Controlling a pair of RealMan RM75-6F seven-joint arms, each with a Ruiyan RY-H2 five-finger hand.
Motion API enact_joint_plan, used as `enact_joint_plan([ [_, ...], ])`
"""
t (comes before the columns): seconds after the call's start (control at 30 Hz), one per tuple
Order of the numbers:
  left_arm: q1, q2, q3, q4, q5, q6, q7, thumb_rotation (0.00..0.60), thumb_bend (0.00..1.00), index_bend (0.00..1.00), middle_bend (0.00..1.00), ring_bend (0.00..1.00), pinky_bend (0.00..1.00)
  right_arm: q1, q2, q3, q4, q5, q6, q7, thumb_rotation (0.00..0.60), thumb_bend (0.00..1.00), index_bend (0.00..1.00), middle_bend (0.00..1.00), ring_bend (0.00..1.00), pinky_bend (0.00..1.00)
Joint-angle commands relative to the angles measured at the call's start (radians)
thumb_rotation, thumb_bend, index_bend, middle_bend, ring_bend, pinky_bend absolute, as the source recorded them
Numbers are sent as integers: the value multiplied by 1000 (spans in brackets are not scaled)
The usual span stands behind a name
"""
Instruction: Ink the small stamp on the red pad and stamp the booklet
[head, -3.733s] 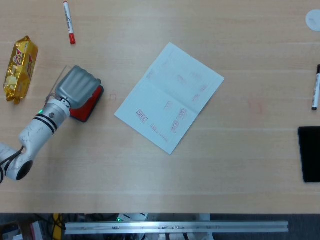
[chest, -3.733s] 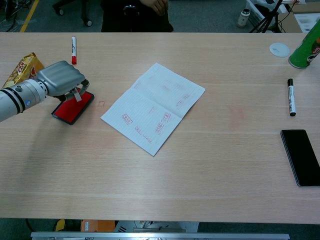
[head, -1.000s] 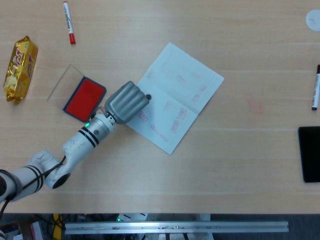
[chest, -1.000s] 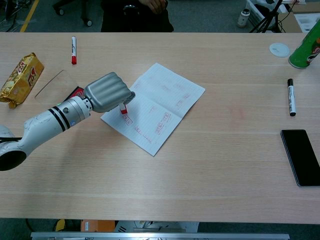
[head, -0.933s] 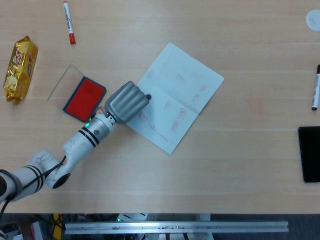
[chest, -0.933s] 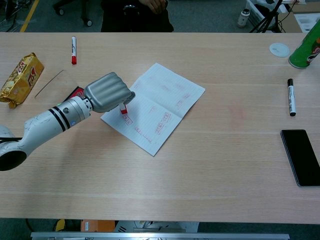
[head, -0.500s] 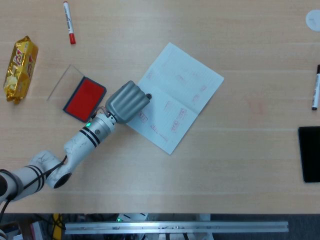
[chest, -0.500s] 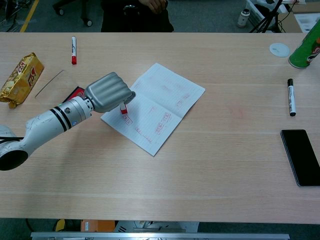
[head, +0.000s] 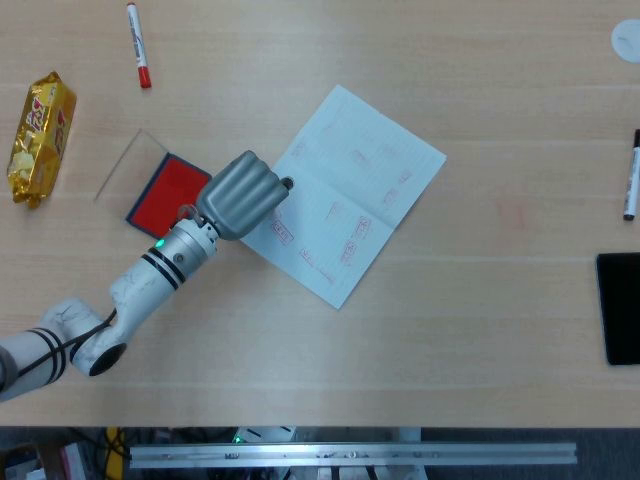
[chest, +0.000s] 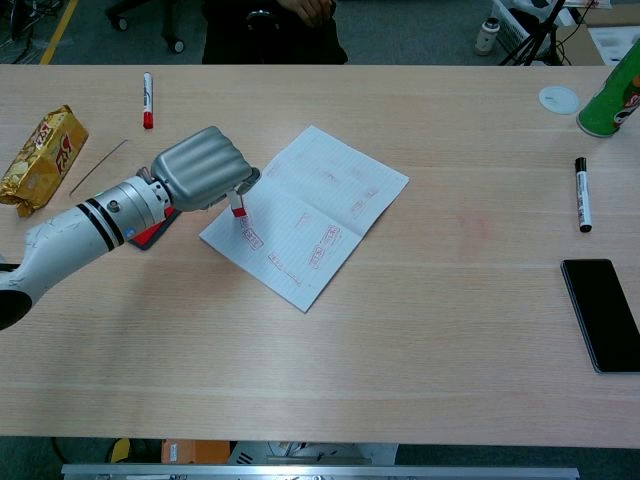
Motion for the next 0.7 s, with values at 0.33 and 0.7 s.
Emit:
enact_joint_plan([
  [0.33,55,90,42,-131,5,30,82,600,352,587,987,971,1000,8,-9,-3,10,-17,-7,13,600,189,378,423,477,514],
  [0.7,65,51,55,-121,6,4,114,600,352,587,987,971,1000,0,-4,-6,13,-14,-1,19,600,188,378,423,477,514],
])
